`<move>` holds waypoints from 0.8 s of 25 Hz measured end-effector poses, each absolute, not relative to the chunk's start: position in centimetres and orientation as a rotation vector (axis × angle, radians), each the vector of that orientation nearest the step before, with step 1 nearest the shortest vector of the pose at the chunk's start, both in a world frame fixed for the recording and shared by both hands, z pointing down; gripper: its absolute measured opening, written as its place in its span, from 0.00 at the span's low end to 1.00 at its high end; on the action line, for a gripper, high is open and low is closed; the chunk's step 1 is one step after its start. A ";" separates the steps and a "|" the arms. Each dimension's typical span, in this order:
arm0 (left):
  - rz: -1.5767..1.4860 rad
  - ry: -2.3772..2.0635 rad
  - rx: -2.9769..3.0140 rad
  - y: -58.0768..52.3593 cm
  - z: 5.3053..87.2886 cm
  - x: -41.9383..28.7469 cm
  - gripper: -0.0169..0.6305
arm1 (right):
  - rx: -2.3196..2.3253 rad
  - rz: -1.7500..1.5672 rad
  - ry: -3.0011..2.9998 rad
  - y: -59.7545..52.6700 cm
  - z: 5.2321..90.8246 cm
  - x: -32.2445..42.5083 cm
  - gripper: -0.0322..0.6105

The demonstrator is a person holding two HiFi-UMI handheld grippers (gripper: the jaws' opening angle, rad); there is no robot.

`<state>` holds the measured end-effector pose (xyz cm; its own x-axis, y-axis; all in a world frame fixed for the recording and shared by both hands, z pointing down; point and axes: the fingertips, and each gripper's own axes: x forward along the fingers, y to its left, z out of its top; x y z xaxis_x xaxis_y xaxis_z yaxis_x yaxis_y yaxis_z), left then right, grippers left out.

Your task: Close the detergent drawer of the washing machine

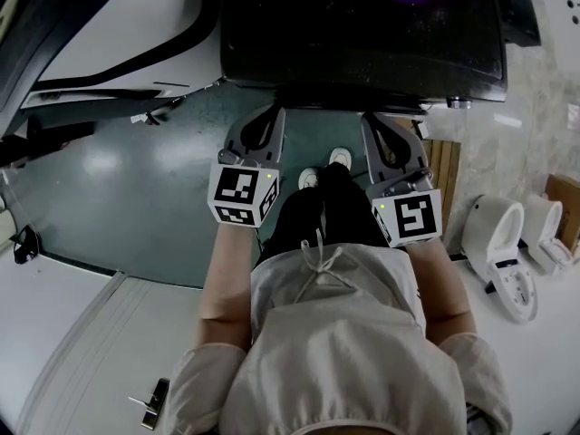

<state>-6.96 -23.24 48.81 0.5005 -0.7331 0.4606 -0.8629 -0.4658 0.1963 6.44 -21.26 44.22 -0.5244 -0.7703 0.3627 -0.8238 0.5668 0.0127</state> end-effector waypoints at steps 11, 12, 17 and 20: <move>0.393 -1.324 2.588 -19.8 36.6 -6.0 0.05 | 1.416 0.123 -2.525 -18.9 36.4 8.0 0.06; 0.386 -1.328 2.606 -19.5 35.5 -5.9 0.05 | 1.428 0.105 -2.532 -18.6 35.6 8.3 0.06; 0.283 -1.352 2.683 -18.6 29.9 -5.7 0.05 | 1.481 -0.027 -2.580 -17.6 31.6 9.4 0.06; 0.260 -1.352 2.726 -17.9 27.9 -5.5 0.05 | 1.517 -0.048 -2.590 -17.0 29.9 9.8 0.06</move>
